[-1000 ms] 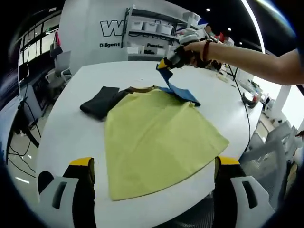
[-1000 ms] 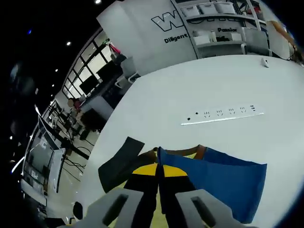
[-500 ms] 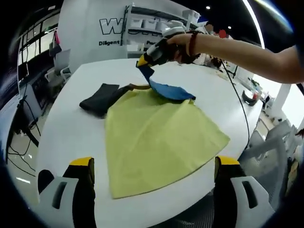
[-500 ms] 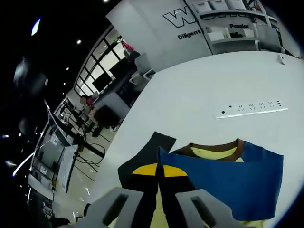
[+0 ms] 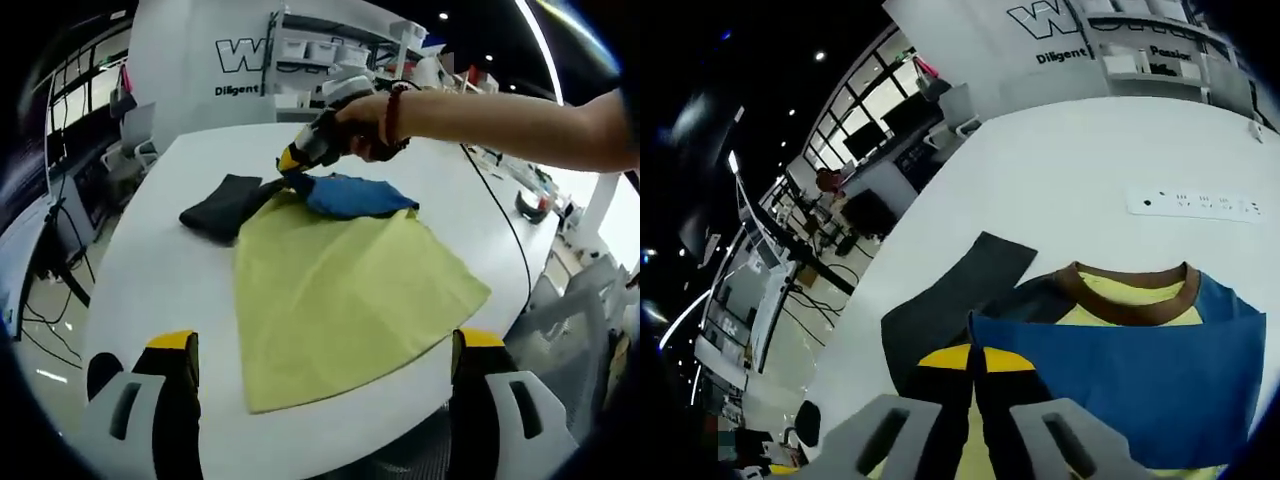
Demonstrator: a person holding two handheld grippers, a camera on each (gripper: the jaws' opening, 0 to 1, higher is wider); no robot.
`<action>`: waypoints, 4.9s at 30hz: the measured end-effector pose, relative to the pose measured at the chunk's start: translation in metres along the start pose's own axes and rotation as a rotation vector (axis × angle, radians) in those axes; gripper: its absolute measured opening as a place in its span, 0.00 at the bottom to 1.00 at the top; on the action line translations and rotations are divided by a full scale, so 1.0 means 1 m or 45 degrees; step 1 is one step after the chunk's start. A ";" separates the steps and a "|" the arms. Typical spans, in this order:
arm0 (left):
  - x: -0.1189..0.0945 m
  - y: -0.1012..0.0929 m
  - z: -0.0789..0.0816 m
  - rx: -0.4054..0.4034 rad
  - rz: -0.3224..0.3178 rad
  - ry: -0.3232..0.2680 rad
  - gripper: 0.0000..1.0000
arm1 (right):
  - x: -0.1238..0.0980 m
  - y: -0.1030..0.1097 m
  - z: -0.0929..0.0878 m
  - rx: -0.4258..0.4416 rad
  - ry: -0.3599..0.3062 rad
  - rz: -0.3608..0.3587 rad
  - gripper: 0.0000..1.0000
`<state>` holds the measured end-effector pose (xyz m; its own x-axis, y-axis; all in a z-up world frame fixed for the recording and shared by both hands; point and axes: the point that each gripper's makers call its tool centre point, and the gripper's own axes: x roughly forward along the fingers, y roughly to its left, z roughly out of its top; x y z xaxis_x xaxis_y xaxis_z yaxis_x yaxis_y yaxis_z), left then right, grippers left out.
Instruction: Fold the garment on the visible template until the final outline fits inside the template.
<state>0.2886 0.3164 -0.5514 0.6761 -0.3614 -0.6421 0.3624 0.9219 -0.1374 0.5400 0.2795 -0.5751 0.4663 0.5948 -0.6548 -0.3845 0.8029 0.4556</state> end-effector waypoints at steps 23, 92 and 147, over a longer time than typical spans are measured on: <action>0.005 0.003 0.010 0.004 0.022 -0.037 0.99 | -0.058 -0.033 0.040 -0.281 -0.262 0.157 0.47; 0.013 0.023 -0.030 -0.135 0.114 0.091 0.99 | -0.215 -0.131 -0.191 -0.156 0.071 -0.176 0.76; 0.019 0.038 -0.086 -0.283 0.163 0.423 0.01 | -0.248 -0.153 -0.249 -0.033 0.266 -0.422 0.00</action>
<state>0.2599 0.3562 -0.6333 0.4495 -0.2105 -0.8681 0.1169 0.9773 -0.1764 0.2847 -0.0004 -0.6324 0.3972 0.2803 -0.8739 -0.2614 0.9473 0.1850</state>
